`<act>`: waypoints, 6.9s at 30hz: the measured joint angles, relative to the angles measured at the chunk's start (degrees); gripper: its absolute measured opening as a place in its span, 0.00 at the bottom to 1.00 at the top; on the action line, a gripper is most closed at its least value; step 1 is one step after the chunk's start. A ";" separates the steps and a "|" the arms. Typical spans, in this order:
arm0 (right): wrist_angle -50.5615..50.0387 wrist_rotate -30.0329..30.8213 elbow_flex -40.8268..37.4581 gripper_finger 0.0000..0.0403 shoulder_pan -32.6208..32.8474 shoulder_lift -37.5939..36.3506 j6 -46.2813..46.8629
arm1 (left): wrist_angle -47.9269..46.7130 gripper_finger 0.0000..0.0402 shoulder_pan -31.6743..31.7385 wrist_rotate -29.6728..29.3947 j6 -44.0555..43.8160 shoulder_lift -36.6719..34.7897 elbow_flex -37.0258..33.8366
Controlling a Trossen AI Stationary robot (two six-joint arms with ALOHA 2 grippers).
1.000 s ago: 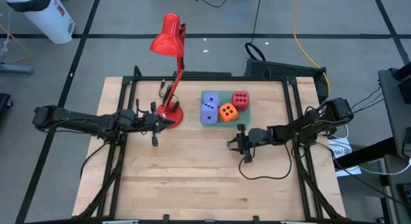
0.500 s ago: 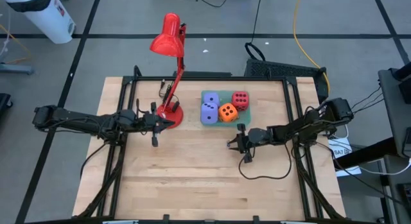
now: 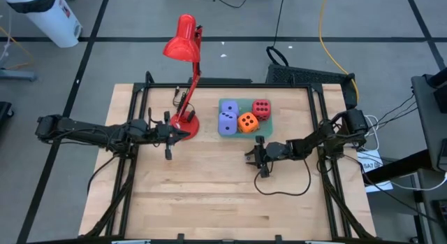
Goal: Pick & Place Dice
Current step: Put the purple die into the green bin
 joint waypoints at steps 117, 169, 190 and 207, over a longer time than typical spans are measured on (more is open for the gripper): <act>-12.74 13.98 -3.32 0.28 9.16 -5.10 20.82 | -1.24 0.04 -0.04 1.49 -0.15 0.00 0.00; -24.77 13.09 -16.20 0.13 1.18 -76.40 -1.52 | -1.22 0.04 -0.05 1.44 -0.06 -0.02 -0.02; -16.11 29.72 -7.16 0.14 -2.80 -45.54 -2.98 | -0.50 0.04 -0.04 0.92 -0.17 -0.01 -0.02; -10.78 18.62 -6.67 0.34 -11.57 -24.09 -4.24 | -0.70 0.04 -0.05 0.92 -0.17 0.00 -0.02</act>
